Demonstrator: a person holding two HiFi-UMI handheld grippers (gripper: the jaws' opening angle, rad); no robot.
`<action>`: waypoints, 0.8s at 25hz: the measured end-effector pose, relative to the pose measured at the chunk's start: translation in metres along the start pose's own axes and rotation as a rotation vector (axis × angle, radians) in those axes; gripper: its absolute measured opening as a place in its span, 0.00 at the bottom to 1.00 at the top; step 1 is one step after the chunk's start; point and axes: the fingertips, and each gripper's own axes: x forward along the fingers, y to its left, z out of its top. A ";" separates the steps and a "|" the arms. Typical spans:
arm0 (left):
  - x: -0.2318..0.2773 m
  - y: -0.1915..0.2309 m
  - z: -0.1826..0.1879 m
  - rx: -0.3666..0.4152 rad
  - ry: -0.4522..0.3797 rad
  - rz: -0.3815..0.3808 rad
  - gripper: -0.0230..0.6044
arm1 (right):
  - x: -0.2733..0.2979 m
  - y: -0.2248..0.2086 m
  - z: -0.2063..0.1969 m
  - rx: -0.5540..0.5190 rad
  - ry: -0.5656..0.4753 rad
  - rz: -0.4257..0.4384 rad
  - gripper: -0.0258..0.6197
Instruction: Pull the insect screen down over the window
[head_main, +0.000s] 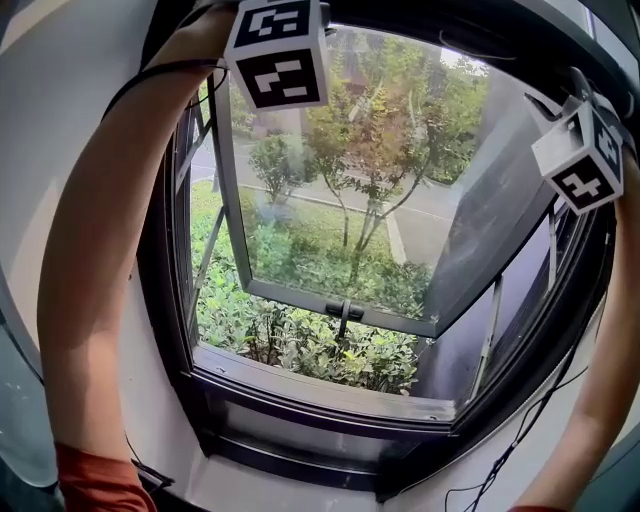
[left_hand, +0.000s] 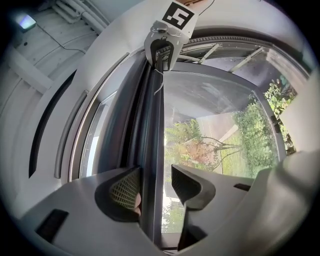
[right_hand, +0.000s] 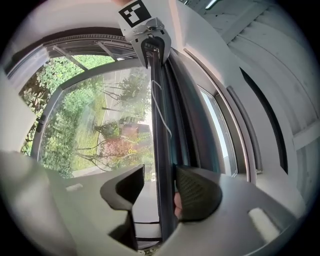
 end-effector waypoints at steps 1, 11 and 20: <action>-0.001 -0.002 0.000 0.005 0.000 -0.005 0.33 | -0.001 0.004 -0.002 0.001 0.003 0.007 0.36; -0.006 -0.023 0.001 -0.005 0.007 -0.055 0.36 | -0.011 0.010 0.005 0.010 -0.001 0.009 0.36; -0.027 -0.054 0.001 0.006 -0.017 -0.111 0.36 | -0.026 0.052 -0.005 0.004 0.005 0.108 0.37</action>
